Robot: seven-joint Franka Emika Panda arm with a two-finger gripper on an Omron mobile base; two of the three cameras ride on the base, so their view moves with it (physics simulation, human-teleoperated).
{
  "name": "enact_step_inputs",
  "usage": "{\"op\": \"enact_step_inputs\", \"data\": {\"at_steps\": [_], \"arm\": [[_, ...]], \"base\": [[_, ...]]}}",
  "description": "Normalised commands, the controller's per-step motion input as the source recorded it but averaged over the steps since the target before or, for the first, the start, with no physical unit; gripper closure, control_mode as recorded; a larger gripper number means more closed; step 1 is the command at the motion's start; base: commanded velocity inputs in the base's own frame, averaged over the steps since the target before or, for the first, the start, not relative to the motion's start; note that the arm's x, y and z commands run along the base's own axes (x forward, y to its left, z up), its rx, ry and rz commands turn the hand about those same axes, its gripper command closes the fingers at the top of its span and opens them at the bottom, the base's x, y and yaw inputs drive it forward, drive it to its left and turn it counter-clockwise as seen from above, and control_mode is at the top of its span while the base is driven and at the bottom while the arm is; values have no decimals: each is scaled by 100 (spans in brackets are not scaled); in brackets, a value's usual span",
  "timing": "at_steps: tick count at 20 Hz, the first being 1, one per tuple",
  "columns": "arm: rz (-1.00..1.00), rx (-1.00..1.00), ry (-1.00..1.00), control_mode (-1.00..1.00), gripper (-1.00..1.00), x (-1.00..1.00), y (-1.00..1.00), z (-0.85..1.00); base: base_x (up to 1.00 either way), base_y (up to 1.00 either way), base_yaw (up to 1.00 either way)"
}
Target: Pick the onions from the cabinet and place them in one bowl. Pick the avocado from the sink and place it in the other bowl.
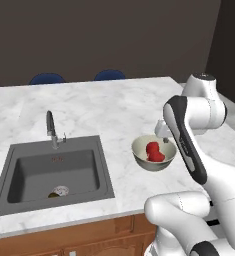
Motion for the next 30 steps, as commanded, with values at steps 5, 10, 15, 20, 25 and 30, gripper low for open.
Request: {"op": "enact_step_inputs", "data": {"at_steps": [5,10,15,20,25,30], "arm": [[0,0,0,100,-100,0,0,0],[0,0,0,100,-100,0,0,0],[0,0,0,100,-100,0,0,0],[0,0,0,100,-100,0,0,0],[0,0,0,100,-100,0,0,0],[0,0,0,100,-100,0,0,0]], "base": [[-54,0,0],[-66,14,0],[-20,94,0],[-3,100,0],[0,100,0],[2,95,0]]}}
